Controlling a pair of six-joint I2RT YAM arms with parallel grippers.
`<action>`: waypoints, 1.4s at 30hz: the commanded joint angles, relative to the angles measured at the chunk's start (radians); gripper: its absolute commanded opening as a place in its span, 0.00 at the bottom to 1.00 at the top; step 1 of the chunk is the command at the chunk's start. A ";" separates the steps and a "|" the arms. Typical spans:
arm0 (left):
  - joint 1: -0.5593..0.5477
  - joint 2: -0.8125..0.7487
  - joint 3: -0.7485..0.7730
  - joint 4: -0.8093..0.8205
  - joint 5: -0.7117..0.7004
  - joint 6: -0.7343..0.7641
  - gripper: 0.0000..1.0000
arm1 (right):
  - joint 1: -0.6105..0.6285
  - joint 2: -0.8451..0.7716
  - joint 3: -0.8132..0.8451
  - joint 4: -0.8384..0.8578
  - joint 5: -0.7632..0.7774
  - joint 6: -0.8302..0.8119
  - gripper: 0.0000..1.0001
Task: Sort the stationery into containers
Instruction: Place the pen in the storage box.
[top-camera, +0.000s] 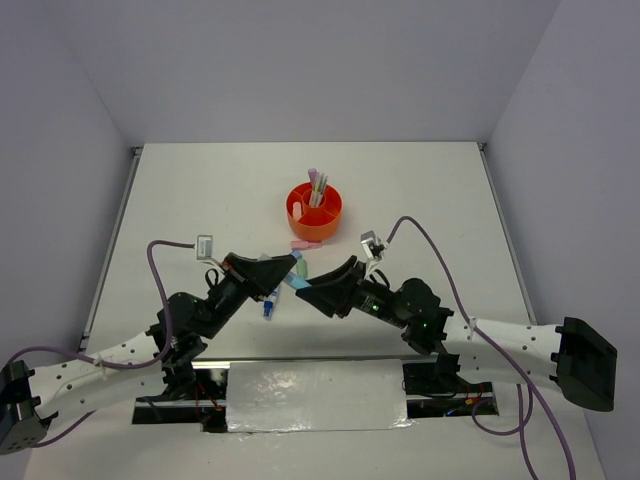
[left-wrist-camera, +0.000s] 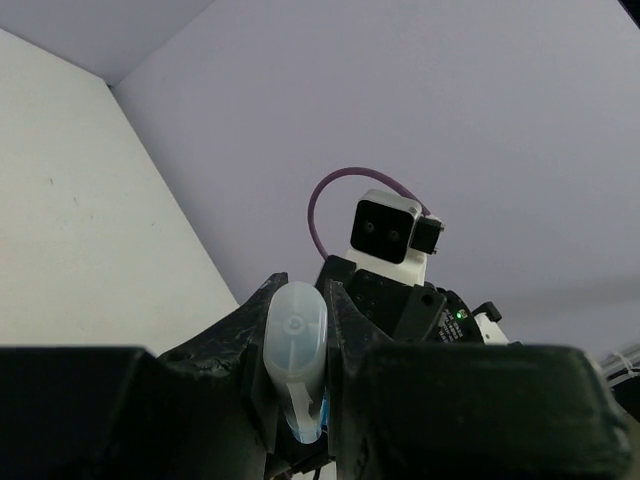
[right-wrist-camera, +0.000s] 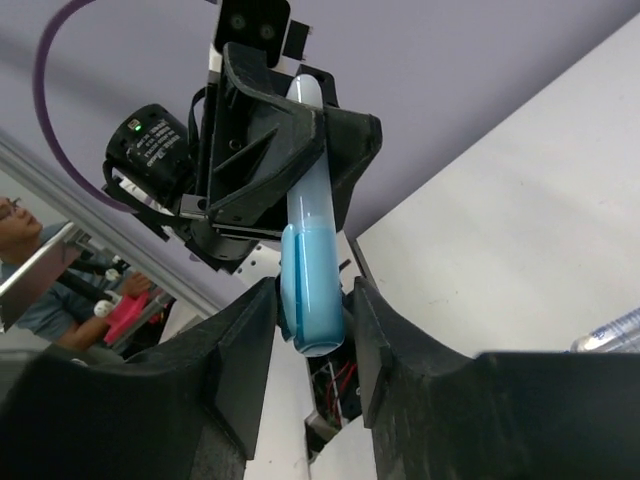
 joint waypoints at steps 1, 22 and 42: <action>0.003 -0.006 -0.018 0.100 0.008 -0.001 0.00 | 0.010 -0.019 -0.009 0.110 0.016 -0.019 0.37; 0.004 -0.113 0.477 -0.873 0.042 0.456 0.99 | -0.198 -0.269 0.414 -1.049 -0.240 -0.566 0.00; -0.115 0.194 0.571 -1.041 0.417 0.831 0.97 | -0.198 0.036 0.803 -1.715 -0.473 -0.845 0.02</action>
